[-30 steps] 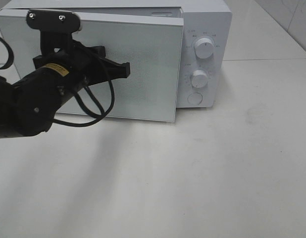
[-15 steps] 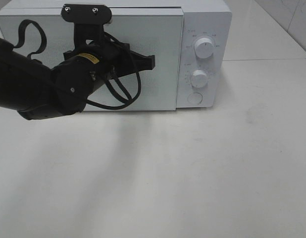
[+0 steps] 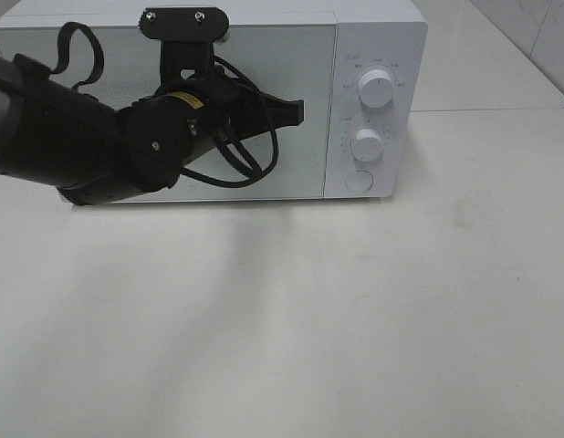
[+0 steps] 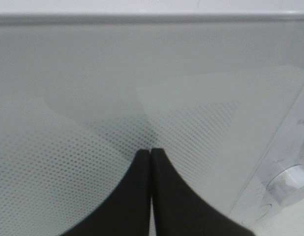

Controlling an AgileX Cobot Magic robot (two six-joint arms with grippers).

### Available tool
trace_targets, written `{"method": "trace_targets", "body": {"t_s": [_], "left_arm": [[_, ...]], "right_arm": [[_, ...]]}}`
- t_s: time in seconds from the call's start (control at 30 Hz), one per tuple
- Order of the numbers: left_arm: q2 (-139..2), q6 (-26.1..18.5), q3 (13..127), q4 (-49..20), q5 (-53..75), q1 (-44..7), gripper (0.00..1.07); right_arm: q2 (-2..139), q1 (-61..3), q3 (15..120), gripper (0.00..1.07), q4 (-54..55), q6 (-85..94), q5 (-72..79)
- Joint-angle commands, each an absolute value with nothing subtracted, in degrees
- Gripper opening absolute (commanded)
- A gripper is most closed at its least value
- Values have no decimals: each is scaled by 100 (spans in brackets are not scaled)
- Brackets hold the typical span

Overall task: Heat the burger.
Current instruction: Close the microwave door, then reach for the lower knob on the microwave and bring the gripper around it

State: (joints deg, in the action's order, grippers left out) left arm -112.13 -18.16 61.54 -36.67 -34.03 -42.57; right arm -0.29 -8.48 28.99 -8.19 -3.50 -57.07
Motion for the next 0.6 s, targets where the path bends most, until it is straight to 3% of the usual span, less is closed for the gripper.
{"method": "trace_targets", "body": {"t_s": [0.03, 0.17, 0.27, 0.3, 0.33, 0.37, 0.4, 0.43, 0.5, 0.6], "left_arm": [[-11024, -1822, 6039, -3770, -3340, -4332, 0], [-10823, -1822, 5844, -3770, -2521, -4389, 0], [-10657, -1822, 5798, -3770, -1553, -4389, 12], [-10554, -1822, 5798, -3770, -877, -4372, 30], [-10554, -1822, 5798, -3770, -877, -4372, 30], [-10502, -1822, 5798, -3770, -619, -4372, 40], [-10405, -1816, 5798, -3770, -34, -4372, 67], [-10405, -1816, 5798, -3770, -34, -4372, 67], [-10250, -1805, 5798, -3741, 751, -4366, 99], [-10141, -1805, 5798, -3678, 1215, -4354, 101]], "right_arm": [[-201, -802, 2876, 75, -808, -413, -5684], [-201, -802, 2876, 75, -808, -413, -5684], [-201, -802, 2876, 75, -808, -413, -5684], [-201, -802, 2876, 75, -808, -413, -5684], [-201, -802, 2876, 75, -808, -413, -5684], [-201, -802, 2876, 75, -808, -413, -5684], [-201, -802, 2876, 75, -808, -413, -5684], [-201, -802, 2876, 75, -808, -413, -5684], [-201, -802, 2876, 75, -808, -413, -5684], [-201, -802, 2876, 75, -808, -413, -5684]]}}
